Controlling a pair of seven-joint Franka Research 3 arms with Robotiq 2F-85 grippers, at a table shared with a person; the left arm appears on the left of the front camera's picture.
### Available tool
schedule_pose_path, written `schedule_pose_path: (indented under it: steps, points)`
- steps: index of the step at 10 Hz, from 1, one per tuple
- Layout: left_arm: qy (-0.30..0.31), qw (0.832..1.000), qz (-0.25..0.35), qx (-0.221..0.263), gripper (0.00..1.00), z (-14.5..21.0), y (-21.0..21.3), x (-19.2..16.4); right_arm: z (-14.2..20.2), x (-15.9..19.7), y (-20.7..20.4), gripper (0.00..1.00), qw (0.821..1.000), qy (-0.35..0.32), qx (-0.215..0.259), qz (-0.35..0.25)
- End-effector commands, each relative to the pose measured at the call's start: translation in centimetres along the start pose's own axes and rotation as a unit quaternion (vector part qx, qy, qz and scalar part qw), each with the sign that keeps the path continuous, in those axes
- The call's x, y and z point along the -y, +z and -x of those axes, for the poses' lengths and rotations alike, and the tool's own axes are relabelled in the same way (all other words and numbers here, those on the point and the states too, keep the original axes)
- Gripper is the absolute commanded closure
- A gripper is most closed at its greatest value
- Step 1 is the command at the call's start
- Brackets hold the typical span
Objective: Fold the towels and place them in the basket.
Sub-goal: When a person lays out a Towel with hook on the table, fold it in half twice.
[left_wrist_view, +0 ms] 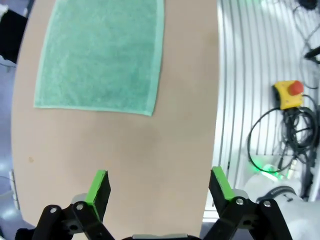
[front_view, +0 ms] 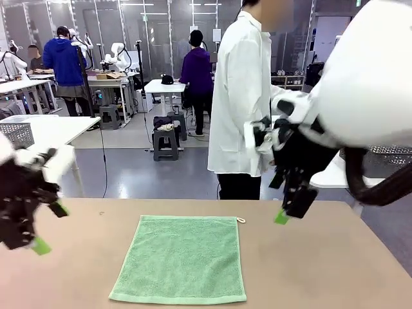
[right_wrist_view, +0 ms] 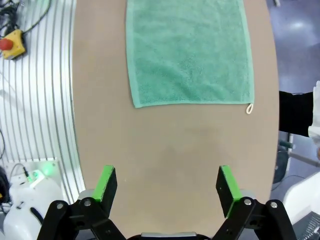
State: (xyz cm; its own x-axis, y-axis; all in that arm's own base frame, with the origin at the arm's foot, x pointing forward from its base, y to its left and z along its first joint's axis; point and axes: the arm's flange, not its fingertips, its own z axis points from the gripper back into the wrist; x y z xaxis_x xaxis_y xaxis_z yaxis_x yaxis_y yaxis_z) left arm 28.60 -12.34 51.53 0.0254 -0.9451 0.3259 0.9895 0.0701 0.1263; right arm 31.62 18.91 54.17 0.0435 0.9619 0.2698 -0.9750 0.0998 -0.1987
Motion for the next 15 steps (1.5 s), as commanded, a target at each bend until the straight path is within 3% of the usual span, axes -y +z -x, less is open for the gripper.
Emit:
schedule_pose_path:
  steps: [1, 4, 6, 9, 15]
  points:
    - [0.011, 1.0, 0.008, -0.022, 0.0, -1.3, -7.1, -0.6, -1.2, 0.6, -5.0, 0.0, 1.0, -0.021, -0.019, -0.002]
    - [0.015, 0.997, 0.038, -0.061, 0.0, -3.3, -13.6, 0.1, -2.5, -0.7, -11.3, 0.0, 0.997, -0.06, -0.049, -0.027]
    - [0.037, 0.993, 0.039, -0.107, 0.0, -4.4, -14.9, 3.4, -4.1, -3.7, -13.5, 0.0, 0.995, -0.069, -0.063, -0.031]
    - [0.014, 0.993, 0.029, -0.117, 0.0, -3.3, -18.2, 5.3, -3.6, -3.9, -17.6, 0.0, 0.994, -0.057, -0.079, -0.041]
    - [-0.06, 0.989, 0.002, -0.132, 0.0, -0.9, -22.2, 5.0, -3.0, -4.9, -21.5, 0.0, 0.994, 0.002, -0.101, -0.032]
